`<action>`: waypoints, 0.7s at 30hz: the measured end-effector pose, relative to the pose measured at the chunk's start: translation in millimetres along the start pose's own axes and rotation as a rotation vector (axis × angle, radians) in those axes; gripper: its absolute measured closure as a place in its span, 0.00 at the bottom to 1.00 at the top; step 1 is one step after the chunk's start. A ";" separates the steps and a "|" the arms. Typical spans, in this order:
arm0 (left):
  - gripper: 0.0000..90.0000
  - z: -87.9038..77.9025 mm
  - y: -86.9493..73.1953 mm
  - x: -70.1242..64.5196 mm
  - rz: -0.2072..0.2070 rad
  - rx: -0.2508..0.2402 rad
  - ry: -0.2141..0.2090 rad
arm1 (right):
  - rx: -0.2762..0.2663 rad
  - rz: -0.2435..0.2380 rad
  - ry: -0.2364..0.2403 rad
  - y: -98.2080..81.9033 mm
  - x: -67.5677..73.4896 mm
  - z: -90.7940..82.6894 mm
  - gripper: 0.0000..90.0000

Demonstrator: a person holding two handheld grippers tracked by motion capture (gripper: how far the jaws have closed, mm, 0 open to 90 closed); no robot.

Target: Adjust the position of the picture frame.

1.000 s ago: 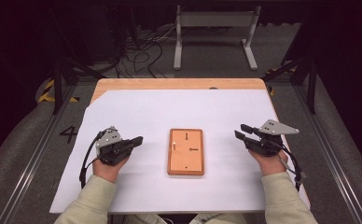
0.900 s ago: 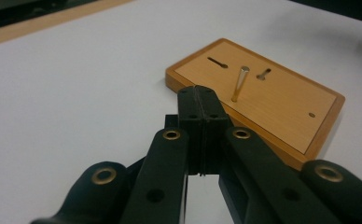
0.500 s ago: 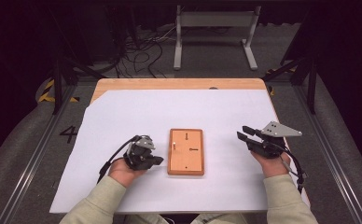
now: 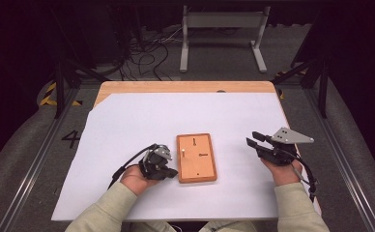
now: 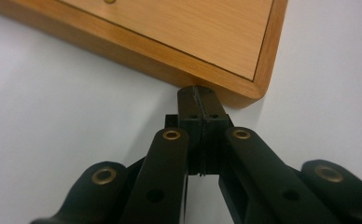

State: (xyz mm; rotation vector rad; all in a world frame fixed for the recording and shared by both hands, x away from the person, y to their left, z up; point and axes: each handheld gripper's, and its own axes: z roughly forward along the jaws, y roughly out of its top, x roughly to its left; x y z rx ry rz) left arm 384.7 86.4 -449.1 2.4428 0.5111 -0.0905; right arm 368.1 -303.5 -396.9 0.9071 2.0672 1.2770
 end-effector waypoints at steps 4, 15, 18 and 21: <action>1.00 10.1 11.0 -5.1 0.029 -0.005 -0.024 | 0.002 0.006 -0.006 -1.7 -1.0 -3.7 0.71; 1.00 34.9 40.4 -22.4 0.092 -0.006 -0.048 | 0.008 0.022 -0.018 -6.3 -2.9 -10.8 0.71; 1.00 31.1 39.1 -21.2 0.089 -0.001 -0.040 | 0.010 0.032 -0.012 -6.7 -3.2 -10.6 0.74; 1.00 14.8 32.8 -13.1 0.061 -0.038 -0.028 | 0.033 0.054 -0.006 -4.4 -2.2 -7.6 0.80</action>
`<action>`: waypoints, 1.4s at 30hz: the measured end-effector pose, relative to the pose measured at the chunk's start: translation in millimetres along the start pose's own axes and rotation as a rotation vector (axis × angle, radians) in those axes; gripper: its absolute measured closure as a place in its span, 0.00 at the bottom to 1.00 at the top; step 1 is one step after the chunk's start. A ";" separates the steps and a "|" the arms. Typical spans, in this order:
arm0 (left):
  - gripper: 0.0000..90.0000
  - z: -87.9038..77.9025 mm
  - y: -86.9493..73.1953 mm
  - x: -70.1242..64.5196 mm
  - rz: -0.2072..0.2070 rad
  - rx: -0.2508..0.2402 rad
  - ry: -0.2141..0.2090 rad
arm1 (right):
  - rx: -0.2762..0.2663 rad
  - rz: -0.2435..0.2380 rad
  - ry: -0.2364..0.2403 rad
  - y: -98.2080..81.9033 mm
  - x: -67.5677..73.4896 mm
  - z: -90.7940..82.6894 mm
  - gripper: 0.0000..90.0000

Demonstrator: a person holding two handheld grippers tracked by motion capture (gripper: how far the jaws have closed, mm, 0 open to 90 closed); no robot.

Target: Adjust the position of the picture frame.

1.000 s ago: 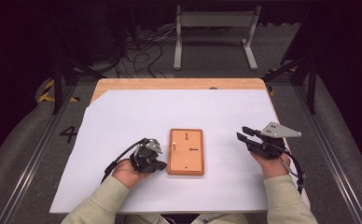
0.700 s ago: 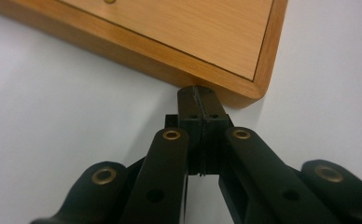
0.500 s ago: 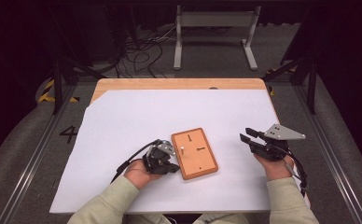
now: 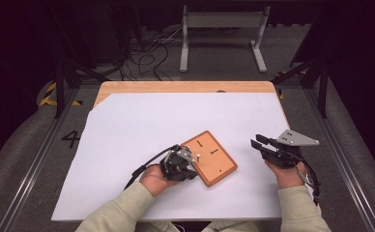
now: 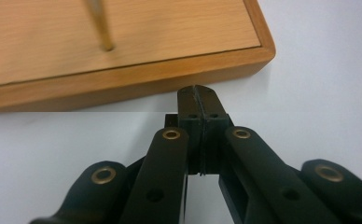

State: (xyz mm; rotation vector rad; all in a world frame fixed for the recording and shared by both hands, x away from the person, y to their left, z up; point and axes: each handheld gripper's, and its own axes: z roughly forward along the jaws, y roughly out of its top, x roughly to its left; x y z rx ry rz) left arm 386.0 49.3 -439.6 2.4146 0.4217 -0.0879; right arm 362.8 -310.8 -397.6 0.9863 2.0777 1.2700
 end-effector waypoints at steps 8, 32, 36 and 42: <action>0.98 -67.6 -41.4 19.4 -0.087 -0.283 0.123 | 0.113 -0.040 0.105 33.7 16.7 52.2 0.97; 0.95 -108.4 -101.3 24.9 -0.251 -0.398 0.314 | 0.572 -0.008 0.179 68.4 38.6 203.1 1.00; 0.95 -106.2 -101.1 26.6 -0.247 -0.383 0.310 | 0.582 -0.077 0.268 72.2 71.1 218.6 1.00; 0.95 -100.0 -98.8 31.1 -0.250 -0.361 0.285 | 0.575 -0.147 0.412 77.1 117.5 232.2 1.00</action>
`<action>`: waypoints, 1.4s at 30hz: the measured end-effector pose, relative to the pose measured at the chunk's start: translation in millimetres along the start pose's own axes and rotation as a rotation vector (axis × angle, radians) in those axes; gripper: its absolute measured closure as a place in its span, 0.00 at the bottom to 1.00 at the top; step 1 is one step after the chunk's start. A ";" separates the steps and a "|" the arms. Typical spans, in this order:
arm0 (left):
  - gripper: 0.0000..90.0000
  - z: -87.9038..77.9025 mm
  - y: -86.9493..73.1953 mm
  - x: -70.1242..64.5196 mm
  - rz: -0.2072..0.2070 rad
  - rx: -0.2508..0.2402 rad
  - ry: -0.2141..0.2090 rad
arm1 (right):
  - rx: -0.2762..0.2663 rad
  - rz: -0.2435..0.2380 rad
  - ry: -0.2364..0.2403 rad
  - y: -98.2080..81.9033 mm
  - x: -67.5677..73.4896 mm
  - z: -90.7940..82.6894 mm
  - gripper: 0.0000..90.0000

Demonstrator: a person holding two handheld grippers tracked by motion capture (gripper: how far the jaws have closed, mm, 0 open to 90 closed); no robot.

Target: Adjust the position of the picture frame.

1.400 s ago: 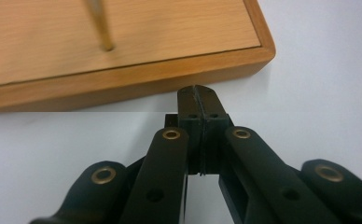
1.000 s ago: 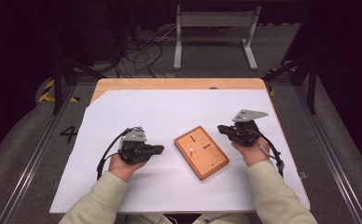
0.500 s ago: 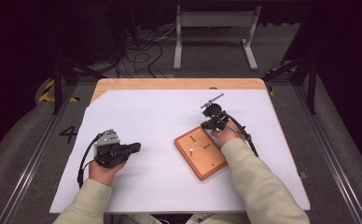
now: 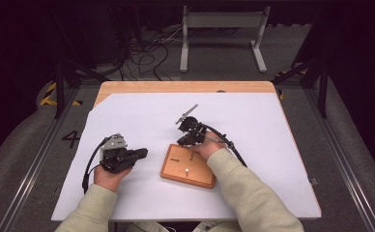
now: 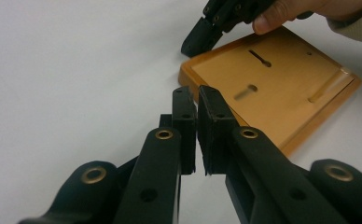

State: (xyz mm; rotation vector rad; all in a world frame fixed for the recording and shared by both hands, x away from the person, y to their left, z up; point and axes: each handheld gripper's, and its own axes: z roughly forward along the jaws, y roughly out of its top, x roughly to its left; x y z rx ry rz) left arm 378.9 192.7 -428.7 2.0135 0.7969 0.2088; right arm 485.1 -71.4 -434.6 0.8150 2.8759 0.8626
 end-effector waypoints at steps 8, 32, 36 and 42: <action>0.94 -1.5 1.0 -4.0 0.030 0.008 -0.021 | -0.133 -0.080 -0.029 -7.7 20.1 -30.9 1.00; 0.91 0.0 0.6 -19.6 0.090 0.019 -0.068 | 0.031 -0.284 -0.010 -137.1 98.2 -72.2 1.00; 0.90 1.4 1.8 -20.8 0.093 0.018 -0.071 | 0.008 -0.232 -0.065 -140.2 89.6 -77.1 1.00; 0.77 -0.1 7.0 -27.8 0.128 -0.020 -0.062 | -0.206 -0.196 -0.059 -141.0 72.8 -109.0 0.94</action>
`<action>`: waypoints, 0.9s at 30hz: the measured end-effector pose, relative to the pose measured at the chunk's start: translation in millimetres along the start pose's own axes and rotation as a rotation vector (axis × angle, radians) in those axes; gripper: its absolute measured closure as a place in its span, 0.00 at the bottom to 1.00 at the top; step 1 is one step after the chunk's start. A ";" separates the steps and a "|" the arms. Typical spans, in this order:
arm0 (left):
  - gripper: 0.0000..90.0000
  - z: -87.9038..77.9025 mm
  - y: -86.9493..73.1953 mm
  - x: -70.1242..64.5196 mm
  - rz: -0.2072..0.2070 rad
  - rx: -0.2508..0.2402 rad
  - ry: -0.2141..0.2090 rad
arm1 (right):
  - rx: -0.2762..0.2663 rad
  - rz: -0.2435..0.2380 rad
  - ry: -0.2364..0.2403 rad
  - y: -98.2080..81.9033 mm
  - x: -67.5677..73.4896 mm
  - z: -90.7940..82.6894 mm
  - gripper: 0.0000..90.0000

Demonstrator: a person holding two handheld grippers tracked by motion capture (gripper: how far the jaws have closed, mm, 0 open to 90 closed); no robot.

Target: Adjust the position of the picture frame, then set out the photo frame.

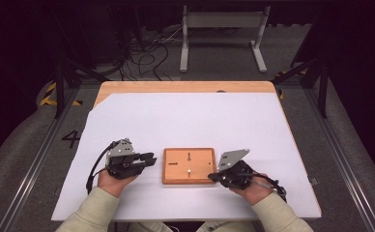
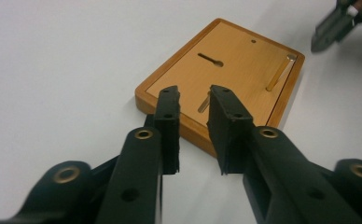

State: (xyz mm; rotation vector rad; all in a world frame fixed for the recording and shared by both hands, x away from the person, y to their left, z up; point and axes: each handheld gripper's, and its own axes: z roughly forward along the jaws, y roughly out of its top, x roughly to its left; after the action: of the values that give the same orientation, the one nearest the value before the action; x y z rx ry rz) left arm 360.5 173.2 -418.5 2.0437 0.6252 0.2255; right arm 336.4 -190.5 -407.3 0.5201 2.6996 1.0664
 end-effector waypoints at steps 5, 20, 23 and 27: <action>0.63 -1.4 3.0 -2.4 -0.007 -0.060 0.026 | -0.249 0.063 -0.133 -8.3 -25.6 -32.3 0.76; 0.49 9.4 13.7 -19.0 0.039 -0.114 -0.030 | -0.302 0.232 -0.285 -39.1 -58.4 -52.1 0.65; 0.48 11.1 15.0 -20.5 0.046 -0.111 -0.032 | -0.315 0.243 -0.300 -42.1 -61.2 -55.6 0.64; 0.45 15.9 16.6 -24.0 0.049 -0.099 -0.041 | -0.323 0.263 -0.305 -44.8 -63.8 -57.0 0.63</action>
State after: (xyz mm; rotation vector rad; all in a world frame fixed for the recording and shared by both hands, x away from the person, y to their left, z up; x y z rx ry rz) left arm 352.0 142.0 -410.8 1.9647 0.5291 0.2382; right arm 366.6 -281.2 -393.9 0.9085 2.1841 1.3317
